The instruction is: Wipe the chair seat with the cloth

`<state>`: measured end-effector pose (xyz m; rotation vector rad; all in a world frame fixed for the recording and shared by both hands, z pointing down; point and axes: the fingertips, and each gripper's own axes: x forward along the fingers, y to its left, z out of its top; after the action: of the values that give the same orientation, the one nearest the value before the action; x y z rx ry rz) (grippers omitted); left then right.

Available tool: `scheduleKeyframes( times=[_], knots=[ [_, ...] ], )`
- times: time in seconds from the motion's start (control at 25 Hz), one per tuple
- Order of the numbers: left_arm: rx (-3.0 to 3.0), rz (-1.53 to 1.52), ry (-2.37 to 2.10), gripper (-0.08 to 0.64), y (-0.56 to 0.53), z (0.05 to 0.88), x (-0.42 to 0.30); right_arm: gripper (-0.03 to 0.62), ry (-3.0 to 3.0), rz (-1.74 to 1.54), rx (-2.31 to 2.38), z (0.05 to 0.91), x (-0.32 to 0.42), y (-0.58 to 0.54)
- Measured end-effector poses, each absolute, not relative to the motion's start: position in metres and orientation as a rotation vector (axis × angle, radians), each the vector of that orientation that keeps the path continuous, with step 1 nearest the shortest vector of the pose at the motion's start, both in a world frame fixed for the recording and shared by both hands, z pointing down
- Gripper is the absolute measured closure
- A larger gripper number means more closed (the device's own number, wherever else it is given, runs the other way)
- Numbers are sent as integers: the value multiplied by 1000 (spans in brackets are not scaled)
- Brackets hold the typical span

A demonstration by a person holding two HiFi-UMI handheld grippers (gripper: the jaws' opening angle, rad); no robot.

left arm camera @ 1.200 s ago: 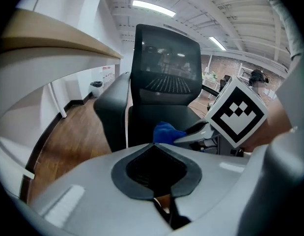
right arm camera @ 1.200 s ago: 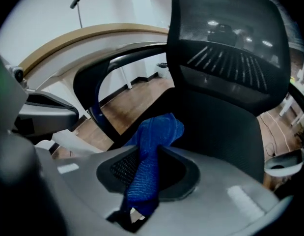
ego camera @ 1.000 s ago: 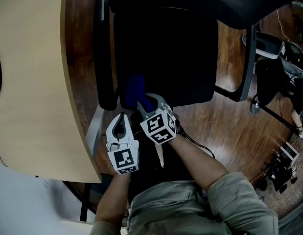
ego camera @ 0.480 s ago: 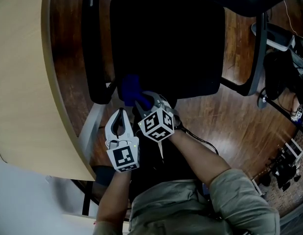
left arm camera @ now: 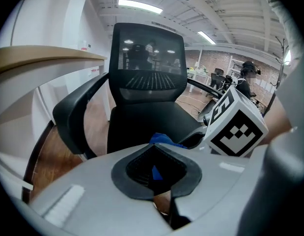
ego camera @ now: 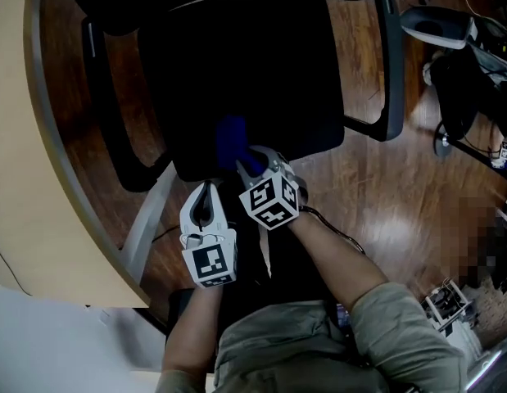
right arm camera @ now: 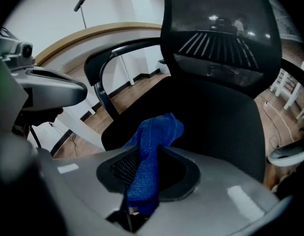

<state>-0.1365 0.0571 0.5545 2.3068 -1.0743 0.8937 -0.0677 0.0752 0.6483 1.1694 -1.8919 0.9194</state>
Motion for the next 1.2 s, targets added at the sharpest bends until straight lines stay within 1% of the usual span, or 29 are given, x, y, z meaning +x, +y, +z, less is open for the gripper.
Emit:
scheduleKeyframes(
  times=[0.28,0.52,1.0,1.2],
  knots=[
    [2400,934,-923,555,75,553,-68,500,-1775,1004,1352,650,16,102],
    [2472,970,-774,555,96,555,-17,500,-1682,1071,1481,653,70,134],
    [2554,1019,-623,555,133,556,51,500,-1547,1216,1668,660,146,195],
    [2567,1026,-574,555,150,560,70,499,-1506,1265,1700,669,164,219]
  ],
)
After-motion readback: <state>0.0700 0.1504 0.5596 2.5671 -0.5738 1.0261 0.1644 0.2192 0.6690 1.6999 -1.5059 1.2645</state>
